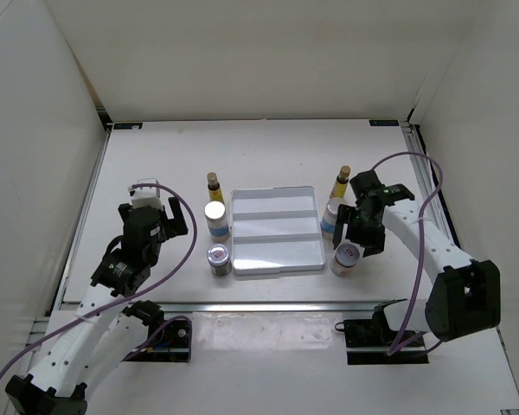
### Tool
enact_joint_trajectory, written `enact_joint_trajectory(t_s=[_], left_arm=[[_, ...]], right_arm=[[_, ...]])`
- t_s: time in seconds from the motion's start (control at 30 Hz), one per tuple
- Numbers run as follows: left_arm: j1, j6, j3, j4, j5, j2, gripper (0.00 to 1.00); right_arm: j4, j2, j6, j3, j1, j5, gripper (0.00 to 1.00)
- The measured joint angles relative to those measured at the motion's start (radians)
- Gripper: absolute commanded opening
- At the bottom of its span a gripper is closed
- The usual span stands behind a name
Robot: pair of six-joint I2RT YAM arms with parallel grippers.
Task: Organize the condiment bottles
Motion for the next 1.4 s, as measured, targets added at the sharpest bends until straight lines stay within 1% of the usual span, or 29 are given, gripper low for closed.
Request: enact_joint_trajectory(t_s=[0.03,0.1,0.23,0.27,0.33,0.37,0.43,0.47,0.53,0.57,0.63,0.73,0.87,0.93,1.03,1.2,1.3,1.33,1.4], left_arm=[[0.0,0.001,-0.004,0.0,-0.002,0.0,1.0],[0.0,0.002,-0.008,0.002,-0.007,0.004,1.0],[0.0,0.005,-0.011,0.003,-0.017,0.005,1.0],[0.0,0.005,-0.012,0.005,-0.019,0.005,1.0],[0.0,0.005,-0.014,0.007,-0.021,0.005,1.0],[0.0,0.005,-0.016,0.008,-0.022,0.005,1.0],[0.0,0.005,-0.018,0.008,-0.022,0.004,1.0],[0.0,0.005,-0.018,0.009,-0.023,0.003,1.0],[0.0,0.005,-0.018,0.01,-0.023,0.003,1.0],[0.0,0.005,-0.018,0.01,-0.023,0.003,1.0],[0.0,0.005,-0.018,0.011,-0.023,0.002,1.0],[0.0,0.005,-0.02,0.011,-0.023,0.002,1.0],[0.0,0.005,-0.02,0.012,-0.023,0.002,1.0],[0.0,0.005,-0.02,0.012,-0.023,0.002,1.0],[0.0,0.005,-0.02,0.013,-0.023,0.002,1.0],[0.0,0.005,-0.02,0.014,-0.023,0.002,1.0],[0.0,0.005,-0.02,0.014,-0.023,0.002,1.0],[0.0,0.005,-0.02,0.014,-0.023,0.002,1.0],[0.0,0.005,-0.02,0.015,-0.022,0.002,1.0]], right_arm=[[0.004,0.007,0.01,-0.01,0.009,0.0,0.81],[0.016,0.022,0.028,-0.029,0.027,0.002,0.8],[0.037,0.037,0.054,-0.058,0.057,0.016,0.68],[0.045,0.037,0.058,-0.059,0.062,0.021,0.59],[0.047,0.036,0.067,-0.058,0.068,0.031,0.47],[0.046,0.036,0.071,-0.059,0.069,0.034,0.36],[0.045,0.031,0.082,-0.058,0.083,0.047,0.26],[0.043,0.027,0.086,-0.058,0.093,0.058,0.17],[0.029,0.018,0.093,-0.05,0.129,0.097,0.08],[0.015,0.014,0.097,-0.038,0.146,0.114,0.01],[-0.026,0.008,0.106,0.011,0.189,0.148,0.01],[-0.068,0.004,0.112,0.132,0.259,0.197,0.01],[-0.075,0.027,0.111,0.284,0.344,0.24,0.01],[-0.071,0.058,0.113,0.323,0.38,0.247,0.01],[-0.056,0.132,0.115,0.333,0.409,0.234,0.01],[-0.023,0.242,0.126,0.314,0.41,0.201,0.01],[-0.001,0.283,0.132,0.307,0.41,0.184,0.05],[0.006,0.291,0.132,0.305,0.41,0.179,0.09],[0.014,0.298,0.132,0.303,0.41,0.17,0.09]])
